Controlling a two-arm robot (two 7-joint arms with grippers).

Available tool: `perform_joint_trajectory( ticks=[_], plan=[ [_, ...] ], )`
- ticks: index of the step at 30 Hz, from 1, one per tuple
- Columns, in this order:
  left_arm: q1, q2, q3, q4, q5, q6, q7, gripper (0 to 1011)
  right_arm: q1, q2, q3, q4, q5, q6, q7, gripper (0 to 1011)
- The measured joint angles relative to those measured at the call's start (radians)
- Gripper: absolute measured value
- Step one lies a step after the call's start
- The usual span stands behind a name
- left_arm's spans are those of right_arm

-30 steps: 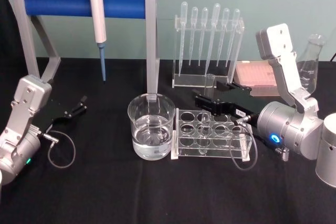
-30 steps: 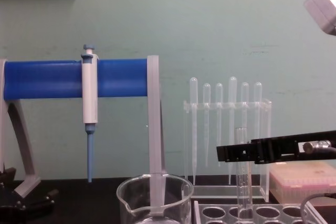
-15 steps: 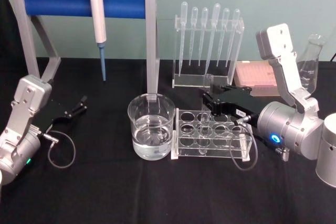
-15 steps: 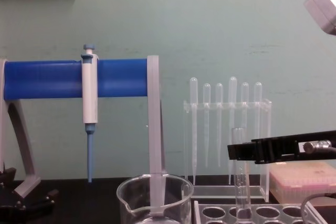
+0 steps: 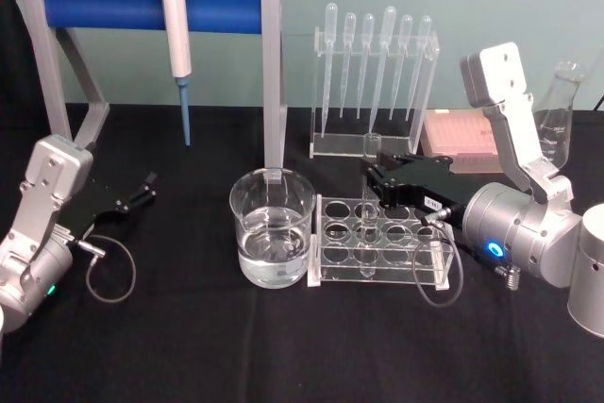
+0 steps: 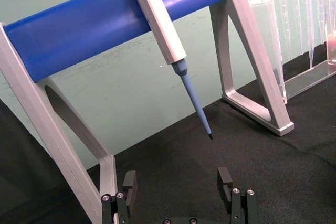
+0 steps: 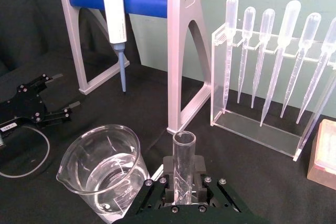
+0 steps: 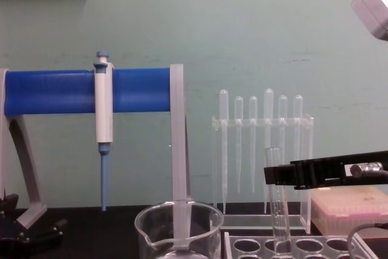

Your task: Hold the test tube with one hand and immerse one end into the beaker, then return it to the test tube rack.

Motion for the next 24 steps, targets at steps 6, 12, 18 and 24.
perform_joint_trajectory(
  ticks=[6, 12, 18, 24],
  plan=[
    [0.000, 0.000, 0.000, 0.000, 0.000, 0.000, 0.000, 1000, -0.002, 0.001, 0.001, -0.002, -0.002, -0.003, 0.001, 222],
    [0.000, 0.000, 0.000, 0.000, 0.000, 0.000, 0.000, 1000, -0.027, 0.026, 0.018, -0.052, -0.012, -0.043, 0.051, 222],
    [0.000, 0.000, 0.000, 0.000, 0.000, 0.000, 0.000, 1000, -0.040, 0.043, 0.035, -0.109, -0.021, -0.064, 0.074, 222],
    [0.000, 0.000, 0.000, 0.000, 0.000, 0.000, 0.000, 1000, -0.044, 0.072, 0.055, -0.176, -0.043, -0.086, 0.092, 222]
  ],
)
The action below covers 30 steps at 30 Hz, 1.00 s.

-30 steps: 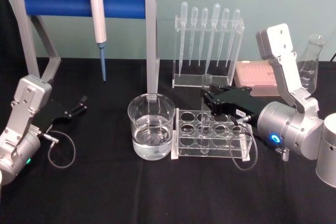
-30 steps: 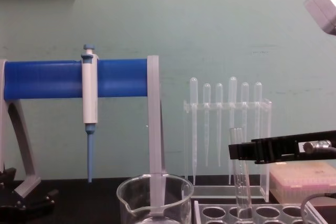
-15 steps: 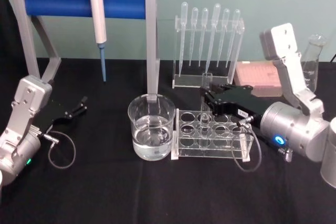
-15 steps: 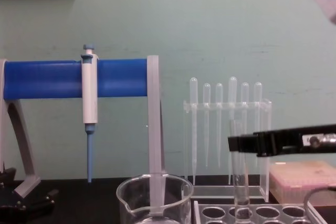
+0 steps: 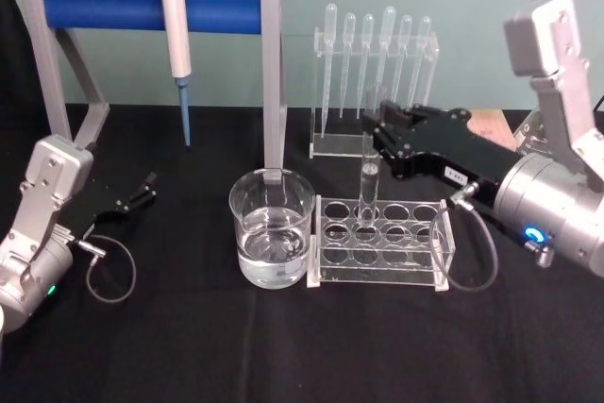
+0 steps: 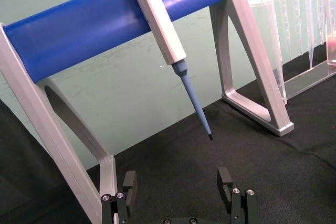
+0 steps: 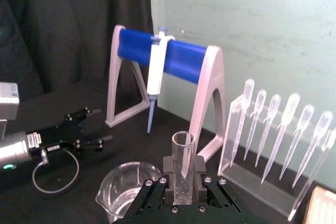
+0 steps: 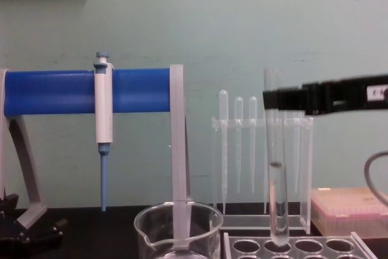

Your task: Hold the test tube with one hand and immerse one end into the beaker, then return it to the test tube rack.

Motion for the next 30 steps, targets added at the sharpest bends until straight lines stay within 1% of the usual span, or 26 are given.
perform_joint_trajectory(
  ticks=[5, 8, 16, 22, 30],
  plan=[
    [0.000, 0.000, 0.000, 0.000, 0.000, 0.000, 0.000, 1000, 0.006, 0.011, 0.018, -0.031, -0.005, 0.000, 0.010, 222],
    [0.000, 0.000, 0.000, 0.000, 0.000, 0.000, 0.000, 1000, 0.015, 0.015, 0.030, -0.046, -0.001, 0.009, 0.014, 222],
    [0.000, 0.000, 0.000, 0.000, 0.000, 0.000, 0.000, 1000, 0.048, 0.011, 0.051, -0.055, 0.039, 0.056, 0.018, 221],
    [0.000, 0.000, 0.000, 0.000, 0.000, 0.000, 0.000, 1000, 0.061, 0.010, 0.052, -0.055, 0.056, 0.075, 0.003, 222],
    [0.000, 0.000, 0.000, 0.000, 0.000, 0.000, 0.000, 1000, 0.063, 0.012, 0.051, -0.057, 0.067, 0.083, -0.014, 222]
  ],
)
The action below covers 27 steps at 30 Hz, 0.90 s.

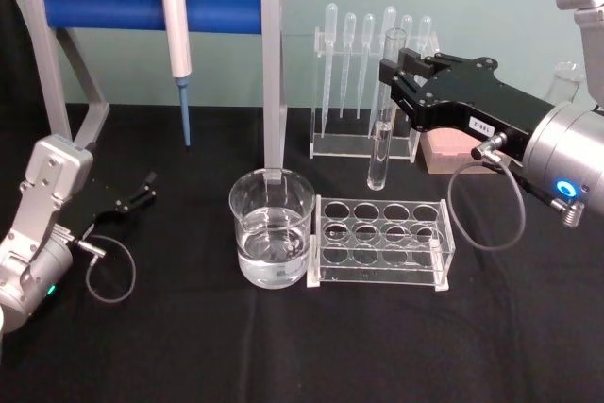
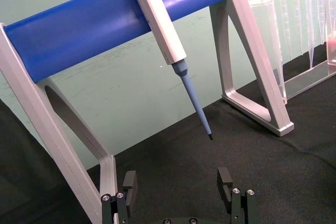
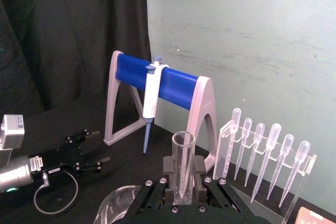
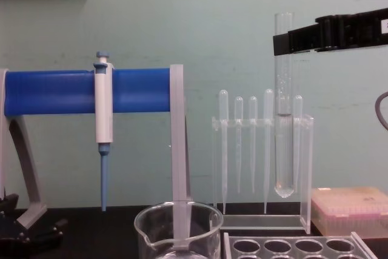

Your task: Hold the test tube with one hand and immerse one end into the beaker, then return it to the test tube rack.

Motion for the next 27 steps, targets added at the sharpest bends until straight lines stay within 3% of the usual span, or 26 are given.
perform_joint_trajectory(
  ticks=[27],
  plan=[
    [0.000, 0.000, 0.000, 0.000, 0.000, 0.000, 0.000, 1000, 0.000, 0.000, 0.000, -0.001, -0.002, 0.000, 0.001, 222]
  ],
)
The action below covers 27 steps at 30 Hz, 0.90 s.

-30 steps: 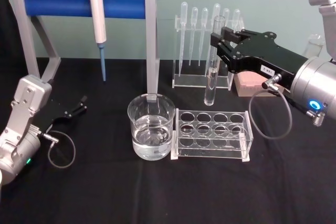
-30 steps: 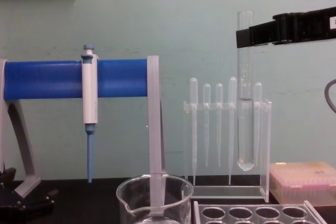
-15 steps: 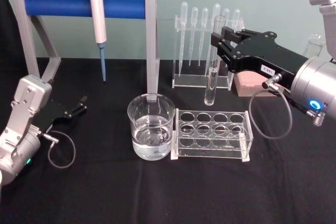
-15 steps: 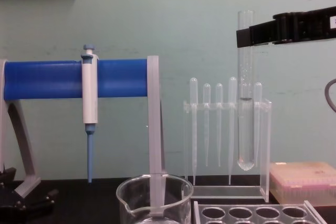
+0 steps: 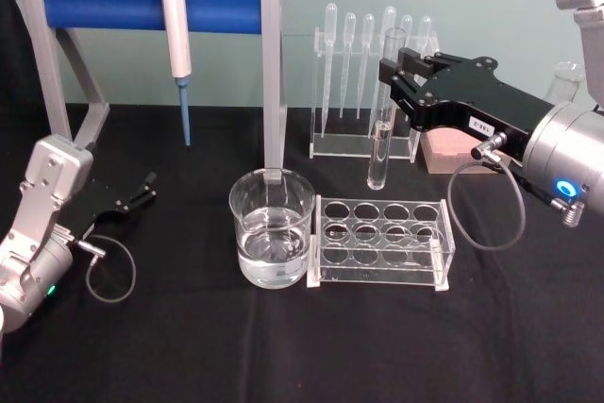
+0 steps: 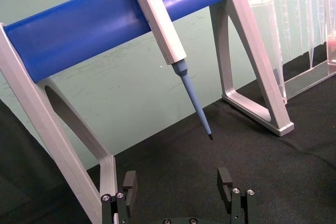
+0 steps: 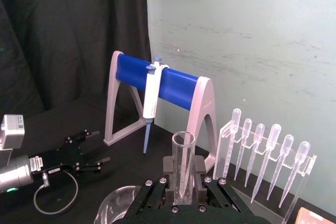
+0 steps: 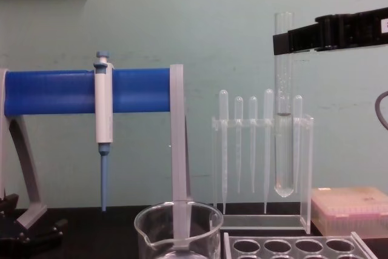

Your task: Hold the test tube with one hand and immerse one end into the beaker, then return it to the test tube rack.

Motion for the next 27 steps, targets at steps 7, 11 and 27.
perform_joint_trajectory(
  ticks=[7, 11, 27],
  plan=[
    [0.000, 0.000, 0.000, 0.000, 0.000, 0.000, 0.000, 1000, 0.000, 0.000, 0.000, 0.000, 0.000, 0.000, 0.000, 222],
    [0.000, 0.000, 0.000, 0.000, 0.000, 0.000, 0.000, 1000, 0.000, 0.000, 0.000, 0.000, 0.000, 0.000, 0.001, 222],
    [0.000, 0.000, 0.000, 0.000, 0.000, 0.000, 0.000, 1000, 0.000, 0.000, 0.000, 0.000, 0.000, 0.000, 0.001, 221]
  ],
)
